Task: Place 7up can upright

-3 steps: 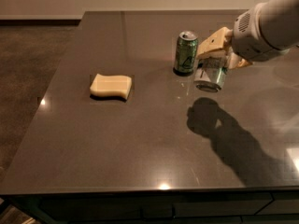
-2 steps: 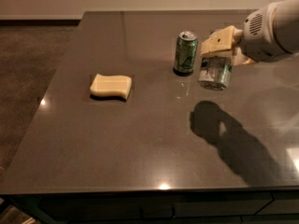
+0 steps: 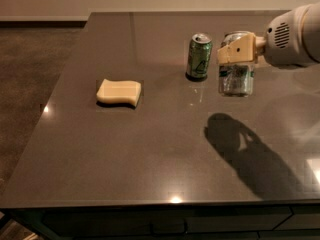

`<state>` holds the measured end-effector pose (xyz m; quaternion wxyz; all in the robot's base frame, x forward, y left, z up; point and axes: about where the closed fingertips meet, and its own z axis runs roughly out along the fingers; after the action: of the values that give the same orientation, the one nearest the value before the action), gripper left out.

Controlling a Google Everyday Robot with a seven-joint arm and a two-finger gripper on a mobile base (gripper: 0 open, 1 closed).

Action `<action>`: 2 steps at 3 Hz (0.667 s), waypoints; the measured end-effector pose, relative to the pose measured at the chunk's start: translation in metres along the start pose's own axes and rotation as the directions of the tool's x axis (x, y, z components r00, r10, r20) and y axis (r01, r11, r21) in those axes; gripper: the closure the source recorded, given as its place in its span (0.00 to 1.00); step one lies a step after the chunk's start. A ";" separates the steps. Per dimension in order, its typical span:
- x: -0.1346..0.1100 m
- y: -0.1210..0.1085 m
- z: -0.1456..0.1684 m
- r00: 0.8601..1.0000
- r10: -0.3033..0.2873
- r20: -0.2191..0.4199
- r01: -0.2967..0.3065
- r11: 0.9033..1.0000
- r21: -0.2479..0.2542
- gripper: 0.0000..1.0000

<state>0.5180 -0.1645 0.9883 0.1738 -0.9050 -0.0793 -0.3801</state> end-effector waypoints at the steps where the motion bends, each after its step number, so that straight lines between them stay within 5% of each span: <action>1: 0.000 -0.001 0.000 1.000 0.001 0.000 -0.001 1.000 0.000 1.00; 2: -0.002 0.000 0.000 0.999 -0.044 -0.018 0.044 0.999 0.018 1.00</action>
Offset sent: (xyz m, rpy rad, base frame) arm -0.0040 -0.0059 -0.0127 -0.0330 -0.1036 0.1256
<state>0.5163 -0.1644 0.9866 0.1745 -0.8981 -0.1010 -0.3908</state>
